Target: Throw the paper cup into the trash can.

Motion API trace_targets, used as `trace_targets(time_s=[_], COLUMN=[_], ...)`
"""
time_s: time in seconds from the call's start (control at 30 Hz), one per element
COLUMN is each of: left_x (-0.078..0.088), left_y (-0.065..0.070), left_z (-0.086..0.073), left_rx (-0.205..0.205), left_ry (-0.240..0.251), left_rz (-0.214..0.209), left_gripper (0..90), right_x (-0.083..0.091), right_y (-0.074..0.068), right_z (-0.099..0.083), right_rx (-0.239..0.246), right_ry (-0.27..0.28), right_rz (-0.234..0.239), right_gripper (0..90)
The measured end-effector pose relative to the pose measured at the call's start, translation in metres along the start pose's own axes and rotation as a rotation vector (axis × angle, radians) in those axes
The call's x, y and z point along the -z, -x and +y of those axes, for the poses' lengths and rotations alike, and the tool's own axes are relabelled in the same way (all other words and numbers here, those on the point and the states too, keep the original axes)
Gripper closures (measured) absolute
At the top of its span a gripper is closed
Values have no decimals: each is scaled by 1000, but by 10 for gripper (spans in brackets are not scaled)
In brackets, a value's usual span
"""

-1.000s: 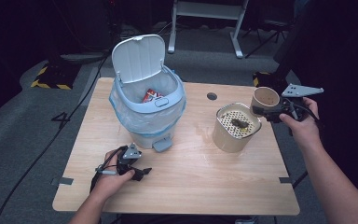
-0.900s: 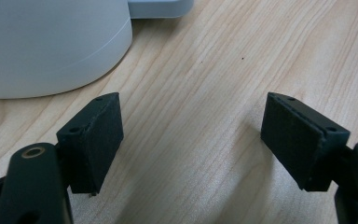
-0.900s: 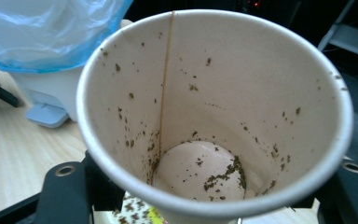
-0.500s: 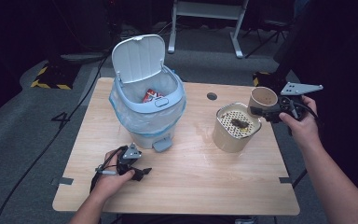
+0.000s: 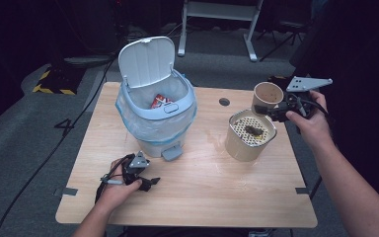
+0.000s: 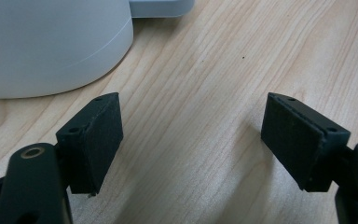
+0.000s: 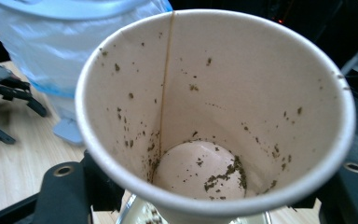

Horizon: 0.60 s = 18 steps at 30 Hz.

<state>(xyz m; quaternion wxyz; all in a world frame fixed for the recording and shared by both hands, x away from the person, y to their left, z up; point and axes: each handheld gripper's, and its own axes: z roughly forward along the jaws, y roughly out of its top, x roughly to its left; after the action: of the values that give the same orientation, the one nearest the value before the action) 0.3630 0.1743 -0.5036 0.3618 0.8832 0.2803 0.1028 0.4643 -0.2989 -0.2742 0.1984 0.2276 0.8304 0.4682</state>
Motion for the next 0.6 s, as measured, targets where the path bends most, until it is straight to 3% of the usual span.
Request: trace_targets(time_s=[0.17, 0.43, 0.6], left_x=[0, 0, 0], left_y=[0, 0, 0], left_z=[0, 0, 0], left_rx=[3, -1, -2], left_ry=[2, 1, 0], left_rz=[0, 3, 4], left_gripper=[210, 210, 210], right_x=[-10, -28, -43], right_y=[-1, -5, -16], right_z=[19, 46, 71], right_rx=[19, -21, 9], right_ry=[-2, 31, 53], right_rz=[26, 110, 156], right_gripper=[308, 304, 303])
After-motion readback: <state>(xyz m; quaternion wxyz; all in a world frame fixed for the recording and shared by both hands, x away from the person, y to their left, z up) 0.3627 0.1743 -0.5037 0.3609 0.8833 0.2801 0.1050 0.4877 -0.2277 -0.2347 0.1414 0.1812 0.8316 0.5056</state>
